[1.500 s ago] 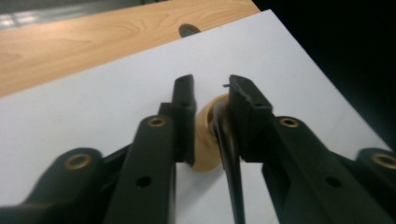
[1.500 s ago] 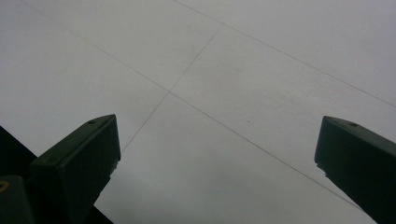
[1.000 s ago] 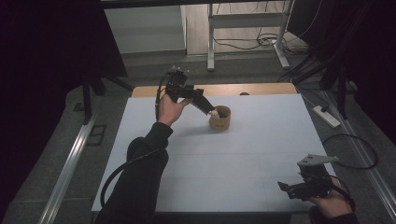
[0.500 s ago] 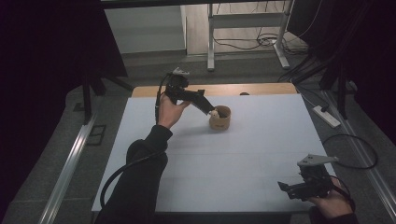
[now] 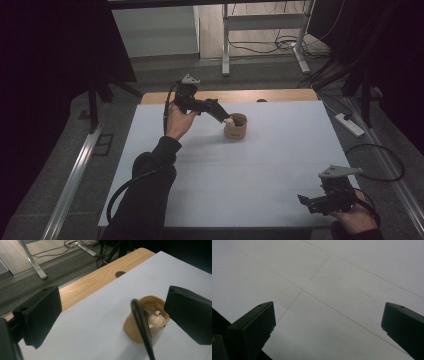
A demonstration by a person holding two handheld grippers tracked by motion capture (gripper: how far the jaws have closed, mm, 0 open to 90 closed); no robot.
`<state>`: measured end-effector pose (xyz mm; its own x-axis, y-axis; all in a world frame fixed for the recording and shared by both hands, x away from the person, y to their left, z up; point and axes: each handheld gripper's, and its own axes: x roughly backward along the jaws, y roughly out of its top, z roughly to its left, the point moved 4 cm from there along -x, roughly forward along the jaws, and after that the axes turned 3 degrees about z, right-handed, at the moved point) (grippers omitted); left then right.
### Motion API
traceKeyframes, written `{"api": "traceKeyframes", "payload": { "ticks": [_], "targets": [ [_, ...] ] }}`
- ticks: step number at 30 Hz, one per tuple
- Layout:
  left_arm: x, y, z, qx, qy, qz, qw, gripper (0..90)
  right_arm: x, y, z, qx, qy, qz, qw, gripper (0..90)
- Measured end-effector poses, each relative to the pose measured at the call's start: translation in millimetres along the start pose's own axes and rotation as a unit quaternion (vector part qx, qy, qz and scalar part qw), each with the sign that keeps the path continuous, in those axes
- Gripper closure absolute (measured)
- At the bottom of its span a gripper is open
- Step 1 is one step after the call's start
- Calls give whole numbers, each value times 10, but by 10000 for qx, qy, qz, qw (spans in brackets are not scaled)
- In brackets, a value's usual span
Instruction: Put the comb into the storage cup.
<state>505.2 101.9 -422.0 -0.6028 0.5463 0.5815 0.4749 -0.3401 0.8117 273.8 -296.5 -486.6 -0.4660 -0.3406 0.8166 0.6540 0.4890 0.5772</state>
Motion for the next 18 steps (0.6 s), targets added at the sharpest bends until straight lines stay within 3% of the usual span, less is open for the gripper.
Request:
{"api": "traceKeyframes", "payload": {
  "ticks": [18],
  "targets": [
    [91, -106, -50, -171, -109, -166, 9997, 0, 3, 0, 6, 32, -26, -29, 10000, 0]
  ]
}}
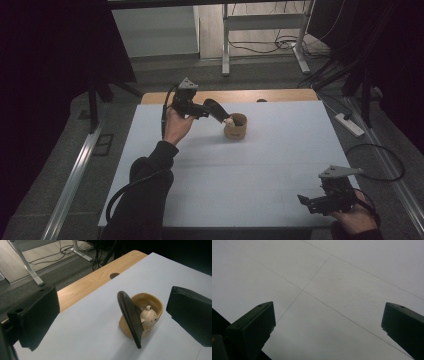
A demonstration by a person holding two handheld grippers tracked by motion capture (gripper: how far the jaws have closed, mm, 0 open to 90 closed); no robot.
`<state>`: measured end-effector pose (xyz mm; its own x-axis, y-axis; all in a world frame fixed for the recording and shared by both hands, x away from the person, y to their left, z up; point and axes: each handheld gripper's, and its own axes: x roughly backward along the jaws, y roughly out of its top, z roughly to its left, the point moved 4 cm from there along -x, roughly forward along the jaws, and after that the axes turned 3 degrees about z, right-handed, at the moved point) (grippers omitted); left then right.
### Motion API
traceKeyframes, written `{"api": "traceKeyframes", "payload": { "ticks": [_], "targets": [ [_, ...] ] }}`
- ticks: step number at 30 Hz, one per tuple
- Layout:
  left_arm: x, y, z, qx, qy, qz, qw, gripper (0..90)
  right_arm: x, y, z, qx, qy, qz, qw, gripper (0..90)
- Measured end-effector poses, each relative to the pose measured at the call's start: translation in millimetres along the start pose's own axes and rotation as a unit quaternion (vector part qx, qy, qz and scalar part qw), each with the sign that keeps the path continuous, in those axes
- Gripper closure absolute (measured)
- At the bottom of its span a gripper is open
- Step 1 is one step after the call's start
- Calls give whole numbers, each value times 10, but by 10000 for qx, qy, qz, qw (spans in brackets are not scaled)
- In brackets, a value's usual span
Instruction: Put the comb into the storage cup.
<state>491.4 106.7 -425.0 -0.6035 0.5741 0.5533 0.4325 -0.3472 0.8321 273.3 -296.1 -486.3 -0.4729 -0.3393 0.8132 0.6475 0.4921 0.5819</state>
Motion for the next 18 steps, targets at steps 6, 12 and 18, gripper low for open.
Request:
{"api": "traceKeyframes", "payload": {
  "ticks": [6, 12, 18],
  "targets": [
    [36, -33, -1, 37, -97, -71, 9999, 0, 3, 0, 0, 3, -1, -4, 10000, 0],
    [76, -77, -6, 126, -196, -136, 9996, 0, 4, 1, -1, -3, -8, -12, 10000, 0],
    [102, -128, -3, 149, -213, -174, 9995, 0, 3, 1, -1, -9, -19, -18, 10000, 0]
  ]
}}
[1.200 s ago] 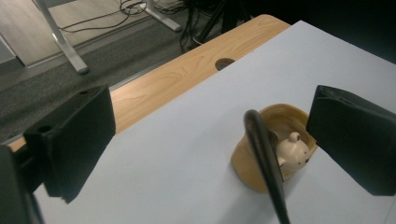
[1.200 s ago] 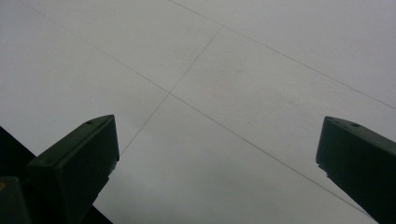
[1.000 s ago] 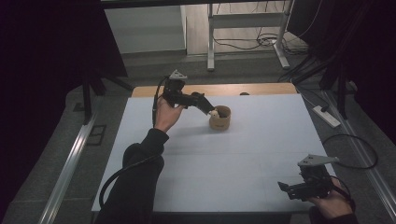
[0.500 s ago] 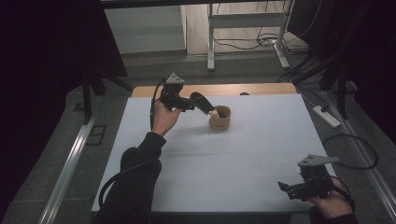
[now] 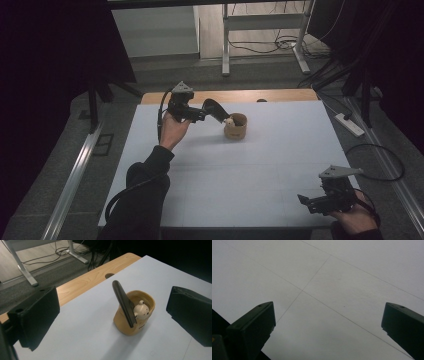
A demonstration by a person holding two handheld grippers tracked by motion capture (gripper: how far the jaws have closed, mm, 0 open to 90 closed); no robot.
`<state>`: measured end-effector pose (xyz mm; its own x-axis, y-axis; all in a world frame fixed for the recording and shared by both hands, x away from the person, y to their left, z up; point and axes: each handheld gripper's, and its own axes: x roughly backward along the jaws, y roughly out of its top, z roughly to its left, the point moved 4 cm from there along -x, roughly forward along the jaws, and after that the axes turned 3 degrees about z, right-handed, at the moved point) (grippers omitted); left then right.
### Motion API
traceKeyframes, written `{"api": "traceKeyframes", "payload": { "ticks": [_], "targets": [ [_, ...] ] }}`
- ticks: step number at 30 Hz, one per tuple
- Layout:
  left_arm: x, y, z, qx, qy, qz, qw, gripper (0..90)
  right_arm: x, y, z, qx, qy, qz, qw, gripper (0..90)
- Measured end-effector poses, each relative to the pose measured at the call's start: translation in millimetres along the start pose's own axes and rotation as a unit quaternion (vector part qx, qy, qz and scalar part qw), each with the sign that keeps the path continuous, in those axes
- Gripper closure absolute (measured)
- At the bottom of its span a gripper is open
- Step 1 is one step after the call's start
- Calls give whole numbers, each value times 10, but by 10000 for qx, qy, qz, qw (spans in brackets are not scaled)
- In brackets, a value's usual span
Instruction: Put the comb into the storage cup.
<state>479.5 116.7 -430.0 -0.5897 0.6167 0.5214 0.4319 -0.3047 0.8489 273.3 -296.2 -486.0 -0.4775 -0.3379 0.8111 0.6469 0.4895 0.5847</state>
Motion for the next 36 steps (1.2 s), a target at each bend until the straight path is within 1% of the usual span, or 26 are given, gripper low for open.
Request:
{"api": "traceKeyframes", "payload": {
  "ticks": [18, 24, 30, 36],
  "targets": [
    [102, -74, -44, -54, 1, 22, 10000, 0, 7, 2, -3, -24, -36, -32, 10000, 0],
    [146, -113, -47, 33, -47, 49, 10000, 0, 13, 3, -5, -37, -51, -63, 10000, 0],
    [184, -174, -39, 168, -92, 48, 9998, 0, 17, 6, -6, -51, -66, -95, 9999, 0],
    [191, -229, -53, 204, -120, 105, 9997, 0, 31, 13, -17, -29, -145, -210, 9997, 0]
  ]
}}
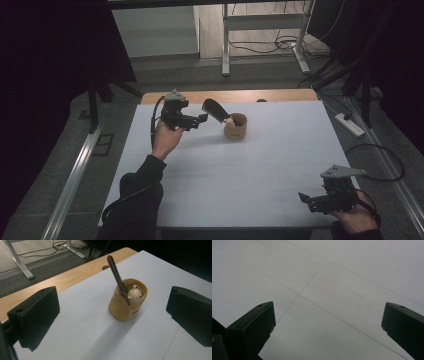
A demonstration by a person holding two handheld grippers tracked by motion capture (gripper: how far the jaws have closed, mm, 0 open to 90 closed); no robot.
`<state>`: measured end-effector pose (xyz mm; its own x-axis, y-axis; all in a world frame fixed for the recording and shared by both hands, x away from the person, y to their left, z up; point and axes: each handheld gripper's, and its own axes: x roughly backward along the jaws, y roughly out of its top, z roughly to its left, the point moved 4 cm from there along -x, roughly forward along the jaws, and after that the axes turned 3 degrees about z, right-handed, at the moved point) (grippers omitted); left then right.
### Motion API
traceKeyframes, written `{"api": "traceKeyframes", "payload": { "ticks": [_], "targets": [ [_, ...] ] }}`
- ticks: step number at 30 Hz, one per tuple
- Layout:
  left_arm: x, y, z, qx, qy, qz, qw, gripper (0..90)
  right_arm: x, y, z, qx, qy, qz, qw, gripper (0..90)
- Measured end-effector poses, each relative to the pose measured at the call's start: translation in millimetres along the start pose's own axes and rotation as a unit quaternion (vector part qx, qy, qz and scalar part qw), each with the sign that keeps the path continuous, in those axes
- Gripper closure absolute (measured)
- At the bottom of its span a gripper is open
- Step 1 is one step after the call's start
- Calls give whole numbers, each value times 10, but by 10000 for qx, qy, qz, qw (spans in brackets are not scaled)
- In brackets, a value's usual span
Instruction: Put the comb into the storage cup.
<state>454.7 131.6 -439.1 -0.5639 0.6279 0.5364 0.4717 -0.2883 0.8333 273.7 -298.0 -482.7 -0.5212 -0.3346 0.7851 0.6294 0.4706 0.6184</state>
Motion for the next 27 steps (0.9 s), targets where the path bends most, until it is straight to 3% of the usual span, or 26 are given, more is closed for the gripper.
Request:
{"api": "traceKeyframes", "payload": {
  "ticks": [27],
  "targets": [
    [19, -336, -41, 72, -33, 192, 9998, 0, -3, 1, -1, 22, -17, -17, 10000, 0]
  ]
}}
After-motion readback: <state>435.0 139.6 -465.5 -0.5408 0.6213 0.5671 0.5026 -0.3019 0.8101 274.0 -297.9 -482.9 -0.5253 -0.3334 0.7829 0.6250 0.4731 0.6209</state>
